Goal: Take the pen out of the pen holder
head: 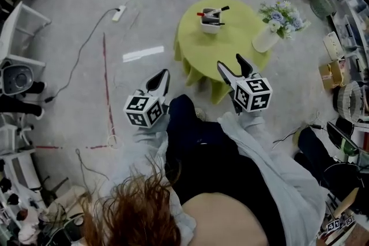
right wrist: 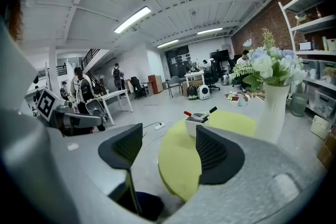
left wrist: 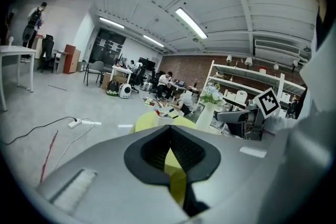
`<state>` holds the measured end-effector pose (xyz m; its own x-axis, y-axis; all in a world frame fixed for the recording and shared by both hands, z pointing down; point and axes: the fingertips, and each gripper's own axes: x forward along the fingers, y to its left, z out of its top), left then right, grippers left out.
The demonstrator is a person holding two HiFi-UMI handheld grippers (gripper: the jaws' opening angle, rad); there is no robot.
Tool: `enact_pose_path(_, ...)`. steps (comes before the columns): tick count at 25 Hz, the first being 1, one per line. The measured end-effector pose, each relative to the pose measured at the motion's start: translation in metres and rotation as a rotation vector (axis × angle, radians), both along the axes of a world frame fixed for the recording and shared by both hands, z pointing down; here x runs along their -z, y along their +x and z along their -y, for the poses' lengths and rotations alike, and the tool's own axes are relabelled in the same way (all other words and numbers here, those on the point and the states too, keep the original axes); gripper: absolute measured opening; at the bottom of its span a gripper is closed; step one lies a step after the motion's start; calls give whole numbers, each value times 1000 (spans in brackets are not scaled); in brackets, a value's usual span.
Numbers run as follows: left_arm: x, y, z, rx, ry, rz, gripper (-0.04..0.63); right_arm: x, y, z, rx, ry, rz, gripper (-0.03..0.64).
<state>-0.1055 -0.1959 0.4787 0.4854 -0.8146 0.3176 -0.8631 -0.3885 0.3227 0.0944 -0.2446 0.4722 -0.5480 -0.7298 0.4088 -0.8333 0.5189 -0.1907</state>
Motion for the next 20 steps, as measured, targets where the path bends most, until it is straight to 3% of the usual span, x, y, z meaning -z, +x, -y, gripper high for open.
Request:
enact_pose_path(8, -9, 0, 29, -21, -34, 13, 15, -9, 8, 25, -61, -28, 15, 313)
enact_pose_path(16, 18, 12, 127, -95, 25, 18, 15, 3, 7, 101, -108, -18, 21, 313)
enact_pose_path(20, 19, 20, 172, -145, 11, 23, 15, 9, 3, 138, -130, -17, 25, 313)
